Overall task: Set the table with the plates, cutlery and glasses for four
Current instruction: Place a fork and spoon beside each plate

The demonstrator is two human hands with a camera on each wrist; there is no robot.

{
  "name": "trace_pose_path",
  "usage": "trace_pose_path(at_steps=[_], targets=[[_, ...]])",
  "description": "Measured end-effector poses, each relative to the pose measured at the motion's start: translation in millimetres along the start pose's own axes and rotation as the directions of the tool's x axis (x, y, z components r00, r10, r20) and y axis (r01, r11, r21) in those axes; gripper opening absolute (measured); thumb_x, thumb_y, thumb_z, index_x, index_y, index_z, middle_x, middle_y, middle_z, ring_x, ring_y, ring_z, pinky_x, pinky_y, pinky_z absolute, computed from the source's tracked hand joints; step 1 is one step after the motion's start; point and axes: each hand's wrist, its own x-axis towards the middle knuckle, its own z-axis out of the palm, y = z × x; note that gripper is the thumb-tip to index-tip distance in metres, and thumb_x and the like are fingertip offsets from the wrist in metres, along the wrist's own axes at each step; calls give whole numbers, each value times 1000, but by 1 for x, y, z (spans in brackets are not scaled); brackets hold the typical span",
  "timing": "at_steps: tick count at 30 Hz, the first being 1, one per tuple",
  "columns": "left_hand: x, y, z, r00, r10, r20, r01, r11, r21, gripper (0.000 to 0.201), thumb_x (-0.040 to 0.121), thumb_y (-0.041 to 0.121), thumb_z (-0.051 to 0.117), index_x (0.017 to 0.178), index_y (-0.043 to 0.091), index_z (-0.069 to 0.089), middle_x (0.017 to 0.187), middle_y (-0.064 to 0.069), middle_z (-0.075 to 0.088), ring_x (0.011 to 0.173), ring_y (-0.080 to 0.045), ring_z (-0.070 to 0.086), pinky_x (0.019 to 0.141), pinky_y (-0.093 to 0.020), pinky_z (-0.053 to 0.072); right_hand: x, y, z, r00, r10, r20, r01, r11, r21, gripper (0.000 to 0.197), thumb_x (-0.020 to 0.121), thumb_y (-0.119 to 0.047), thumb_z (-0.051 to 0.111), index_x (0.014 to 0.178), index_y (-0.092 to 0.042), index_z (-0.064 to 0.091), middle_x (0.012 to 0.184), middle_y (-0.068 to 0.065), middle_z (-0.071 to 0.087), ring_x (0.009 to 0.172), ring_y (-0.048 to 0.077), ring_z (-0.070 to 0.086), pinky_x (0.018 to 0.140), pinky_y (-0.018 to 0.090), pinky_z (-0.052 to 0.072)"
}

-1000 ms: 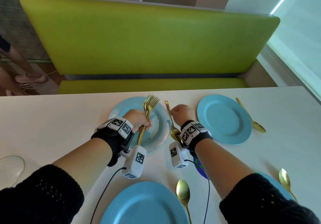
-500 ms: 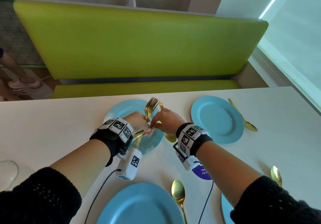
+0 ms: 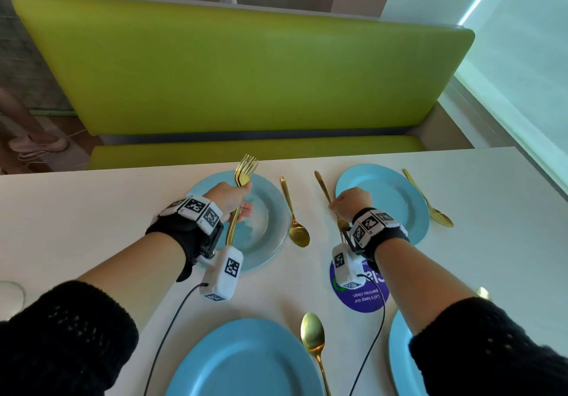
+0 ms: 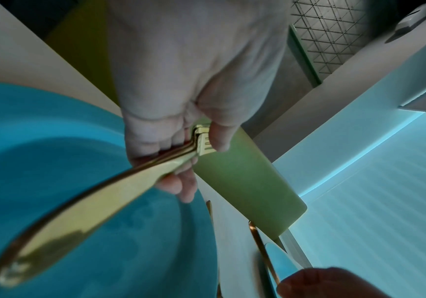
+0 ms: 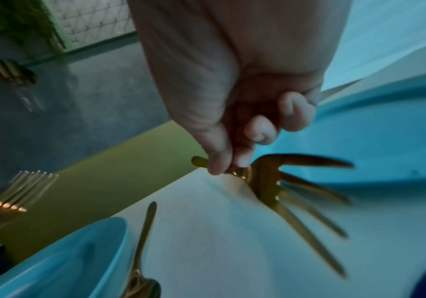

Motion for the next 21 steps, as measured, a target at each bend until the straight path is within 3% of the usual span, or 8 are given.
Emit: trace_pose_path(at_steps=[2, 4, 6, 7, 11, 16, 21], targets=[[0, 2, 2, 1000, 1, 14, -2, 1000, 9, 24, 97, 26, 48, 99, 2, 48, 73, -12, 58, 60, -19, 54, 55, -27, 42, 5, 2, 11, 998, 60, 30, -60, 998, 18, 29, 90, -28, 55, 105, -8, 69, 107, 6, 69, 102, 22, 63, 83, 26, 51], [1, 3, 4, 1000, -1, 28, 1, 1000, 16, 21, 97, 24, 49, 91, 4, 49, 74, -12, 58, 61, -18, 54, 56, -26, 43, 8, 0, 19, 994, 97, 56, -98, 995, 31, 26, 87, -27, 57, 98, -7, 69, 98, 6, 69, 94, 22, 64, 63, 21, 48], [1, 3, 5, 999, -5, 34, 4, 1000, 22, 21, 97, 23, 50, 86, 5, 49, 74, -11, 58, 61, -17, 54, 56, -25, 43, 10, -4, 25, 991, 119, 59, -122, 991, 45, 19, 87, -25, 57, 90, -8, 65, 85, 5, 62, 81, 21, 59, 45, 19, 32], [1, 2, 6, 999, -7, 37, 6, 1000, 24, 20, 96, 23, 50, 87, 5, 50, 74, -11, 58, 61, -17, 55, 57, -25, 44, 11, -5, 26, 989, 137, 53, -140, 989, 55, 15, 87, -23, 57, 87, -8, 62, 79, 4, 57, 75, 19, 54, 42, 20, 27], [0, 0, 6, 999, -13, 40, 12, 1000, 18, 20, 96, 22, 51, 84, 5, 50, 73, -11, 57, 60, -17, 54, 56, -25, 44, 12, -7, 32, 980, 200, 14, -200, 969, 144, 9, 82, -16, 62, 78, -9, 57, 60, 0, 47, 51, 14, 45, 40, 19, 26], [-2, 0, 6, 999, -10, 41, 10, 1000, 15, 20, 96, 21, 51, 85, 5, 51, 73, -10, 57, 59, -16, 54, 52, -23, 44, 12, -5, 31, 962, 271, -36, -250, 926, 283, 21, 79, -15, 66, 65, -9, 52, 66, 4, 54, 69, 26, 57, 61, 25, 46], [-5, -1, 6, 999, -21, 38, 20, 1000, 12, 21, 96, 21, 51, 82, 7, 50, 74, -10, 57, 61, -16, 54, 56, -23, 43, 11, -1, 22, 949, 312, -44, -280, 900, 334, 23, 78, -14, 68, 62, -9, 52, 69, 6, 56, 70, 27, 60, 64, 27, 50]])
